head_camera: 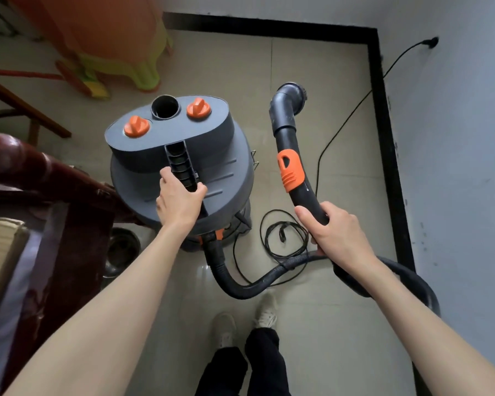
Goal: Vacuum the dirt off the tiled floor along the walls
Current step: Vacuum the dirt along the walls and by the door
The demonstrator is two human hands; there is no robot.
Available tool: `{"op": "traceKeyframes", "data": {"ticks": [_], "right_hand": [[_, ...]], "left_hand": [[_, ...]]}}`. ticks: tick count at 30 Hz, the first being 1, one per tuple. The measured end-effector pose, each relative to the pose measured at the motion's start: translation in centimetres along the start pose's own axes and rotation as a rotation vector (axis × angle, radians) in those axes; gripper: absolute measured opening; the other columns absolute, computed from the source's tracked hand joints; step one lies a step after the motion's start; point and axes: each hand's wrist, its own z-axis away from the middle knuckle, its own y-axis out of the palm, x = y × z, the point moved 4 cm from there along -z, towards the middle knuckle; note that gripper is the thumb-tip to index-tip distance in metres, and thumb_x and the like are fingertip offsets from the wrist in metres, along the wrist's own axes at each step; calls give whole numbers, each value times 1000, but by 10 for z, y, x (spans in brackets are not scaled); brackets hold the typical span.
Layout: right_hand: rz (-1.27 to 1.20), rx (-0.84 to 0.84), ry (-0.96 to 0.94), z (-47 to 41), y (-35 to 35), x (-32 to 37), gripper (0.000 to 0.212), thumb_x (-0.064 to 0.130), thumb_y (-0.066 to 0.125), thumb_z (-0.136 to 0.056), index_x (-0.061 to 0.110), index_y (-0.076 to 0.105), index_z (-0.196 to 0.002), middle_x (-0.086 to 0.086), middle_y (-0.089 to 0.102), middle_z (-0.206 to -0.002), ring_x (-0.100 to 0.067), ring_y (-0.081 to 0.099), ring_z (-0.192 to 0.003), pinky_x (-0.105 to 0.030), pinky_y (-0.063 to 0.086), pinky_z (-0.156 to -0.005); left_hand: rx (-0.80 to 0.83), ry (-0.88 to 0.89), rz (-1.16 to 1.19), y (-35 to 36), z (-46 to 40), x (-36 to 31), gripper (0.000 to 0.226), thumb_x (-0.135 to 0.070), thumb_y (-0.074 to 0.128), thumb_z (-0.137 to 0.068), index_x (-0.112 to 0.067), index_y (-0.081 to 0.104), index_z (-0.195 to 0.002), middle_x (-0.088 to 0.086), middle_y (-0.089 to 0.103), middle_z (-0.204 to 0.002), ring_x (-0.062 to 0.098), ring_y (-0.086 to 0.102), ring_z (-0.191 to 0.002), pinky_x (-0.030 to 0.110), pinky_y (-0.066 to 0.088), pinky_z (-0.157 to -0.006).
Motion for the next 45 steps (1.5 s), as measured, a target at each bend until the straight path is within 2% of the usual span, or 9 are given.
{"op": "traceKeyframes", "data": {"ticks": [4, 8, 12, 16, 23, 28, 38, 42, 45], "right_hand": [[-66, 17, 38, 25, 5, -10, 47, 65, 49, -81, 19, 50, -71, -1, 64, -63, -27, 63, -64, -40, 53, -67], [-112, 27, 48, 48, 12, -20, 45, 61, 51, -82, 17, 51, -72, -2, 63, -57, -22, 60, -51, -37, 52, -59], [-143, 45, 64, 67, 18, -33, 43, 61, 51, -83, 19, 50, -71, -2, 62, -58, -12, 54, -38, -22, 42, -45], [-149, 70, 54, 85, 22, -48, 44, 63, 50, -81, 20, 49, -71, 0, 61, -56, -13, 56, -38, -28, 44, -50], [-137, 75, 39, 122, 22, -78, 45, 66, 49, -80, 22, 50, -72, 1, 60, -53, -14, 57, -41, -33, 49, -53], [-82, 80, 53, 153, 13, -92, 51, 73, 43, -76, 22, 50, -76, -7, 65, -69, -28, 63, -61, -47, 56, -69], [-92, -2, 79, 236, -1, -112, 47, 73, 43, -79, 27, 49, -78, -1, 60, -69, -28, 62, -67, -47, 56, -73], [-121, -62, 87, 281, -22, -109, 39, 65, 49, -87, 27, 49, -78, -3, 60, -67, -22, 59, -57, -45, 56, -67], [-155, -144, 79, 320, -52, -100, 38, 64, 50, -87, 27, 50, -77, -1, 62, -62, -13, 60, -47, -33, 51, -57]], "left_hand": [[56, 13, -16, -6, 19, 18, 67, -38, 60, -87, -10, 27, -139, 12, 47, -137, 40, 48, -119, 45, 36, -97], [125, 31, -1, -9, 39, 36, 74, -43, 59, -88, -11, 22, -144, 9, 40, -146, 36, 43, -128, 45, 30, -105], [168, 24, 1, -12, 61, 50, 79, -45, 60, -88, -13, 18, -146, 7, 37, -149, 36, 39, -131, 47, 28, -107], [209, 22, -11, -13, 85, 63, 79, -46, 61, -87, -14, 18, -145, 7, 42, -146, 35, 41, -131, 47, 29, -107], [215, 11, -57, -9, 134, 73, 77, -43, 59, -89, -14, 16, -145, 7, 49, -139, 39, 47, -123, 47, 35, -102], [220, -6, -88, -5, 168, 79, 74, -42, 58, -90, -11, 16, -143, 10, 53, -134, 42, 49, -118, 44, 37, -98], [325, -14, -65, -10, 219, 79, 74, -20, 59, -92, -1, 12, -146, 22, 26, -147, 38, 35, -131, 43, 34, -103], [415, 152, -138, -33, 266, 63, 68, -21, 58, -92, -4, 22, -146, 21, 24, -147, 37, 31, -133, 43, 32, -106], [522, 367, -58, -54, 311, 32, 55, -21, 56, -94, -7, 33, -142, 14, 39, -142, 28, 40, -129, 38, 35, -105]]}}
